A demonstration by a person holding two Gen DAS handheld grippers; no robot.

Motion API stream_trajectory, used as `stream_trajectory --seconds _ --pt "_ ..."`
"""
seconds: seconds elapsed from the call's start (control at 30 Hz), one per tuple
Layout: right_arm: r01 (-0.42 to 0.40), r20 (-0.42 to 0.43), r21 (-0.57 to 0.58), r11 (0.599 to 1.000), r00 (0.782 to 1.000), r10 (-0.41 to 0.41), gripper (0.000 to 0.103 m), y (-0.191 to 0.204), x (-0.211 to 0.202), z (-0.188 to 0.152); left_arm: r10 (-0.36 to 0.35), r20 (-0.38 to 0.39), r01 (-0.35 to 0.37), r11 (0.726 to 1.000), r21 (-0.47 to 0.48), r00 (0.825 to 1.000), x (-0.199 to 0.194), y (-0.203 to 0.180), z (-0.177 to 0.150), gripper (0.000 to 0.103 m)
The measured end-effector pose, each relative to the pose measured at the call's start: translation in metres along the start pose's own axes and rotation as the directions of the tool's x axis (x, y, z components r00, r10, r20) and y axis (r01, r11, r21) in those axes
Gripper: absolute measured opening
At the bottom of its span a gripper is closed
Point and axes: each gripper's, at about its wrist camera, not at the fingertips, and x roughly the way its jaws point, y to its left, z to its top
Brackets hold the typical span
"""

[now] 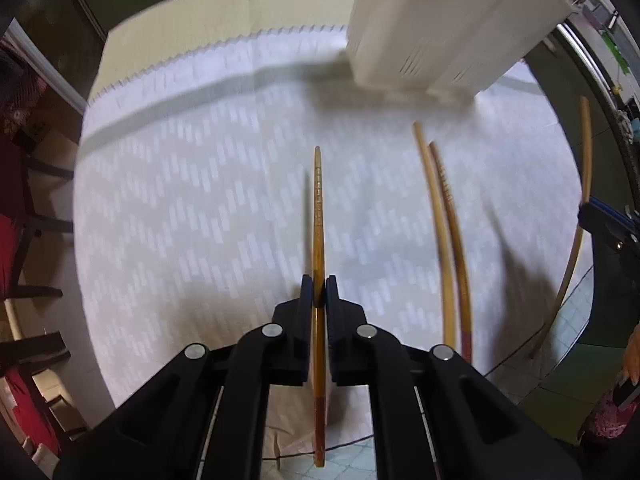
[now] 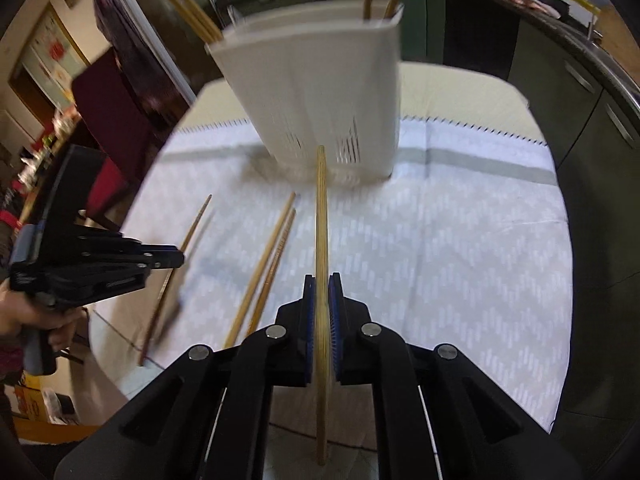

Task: Organize utensils
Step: 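Lift both held chopsticks and carry them above the white holder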

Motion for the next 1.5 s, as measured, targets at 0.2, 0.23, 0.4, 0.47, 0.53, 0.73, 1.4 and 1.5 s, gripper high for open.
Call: stream_trajectory --seconds 0.2,0.23,0.4,0.47,0.53,0.73,1.4,1.5 --pt "-0.037 0.082 0.006 0.999 0.996 0.037 0.007 -0.01 -0.036 -0.007 -0.016 0.068 0.015 1.0 0.014 0.998 -0.037 -0.009 -0.001 0.006" --pt "-0.043 0.09 0.006 0.999 0.995 0.042 0.007 -0.008 -0.038 -0.011 -0.024 0.081 0.022 1.0 0.016 0.996 -0.044 -0.01 -0.002 0.006" --pt "-0.065 0.151 0.001 0.998 0.986 0.064 0.007 -0.01 -0.065 -0.026 -0.046 0.144 0.041 0.998 0.041 0.988 -0.078 -0.022 -0.013 0.006" --pt "-0.073 0.17 -0.003 0.997 0.983 0.073 0.007 -0.01 -0.074 -0.029 -0.054 0.17 0.045 0.997 0.056 0.984 -0.092 -0.026 -0.015 0.006" --pt "-0.078 0.183 -0.008 0.997 0.98 0.078 0.007 -0.009 -0.079 -0.032 -0.06 0.194 0.046 0.996 0.074 0.979 -0.104 -0.031 -0.017 0.006" --pt "-0.08 0.223 -0.033 0.996 0.971 0.086 0.007 -0.004 -0.094 -0.032 -0.071 0.237 0.048 0.993 0.104 0.969 -0.123 -0.046 -0.02 0.006" --pt "-0.07 0.307 -0.053 0.996 0.948 0.083 0.007 -0.009 -0.139 -0.03 -0.147 0.461 0.064 0.98 0.19 0.875 -0.235 -0.097 0.04 0.006" --pt "-0.069 0.309 -0.055 0.996 0.947 0.082 0.007 -0.01 -0.142 -0.032 -0.139 0.517 0.045 0.981 0.19 0.844 -0.256 -0.108 0.062 0.006"
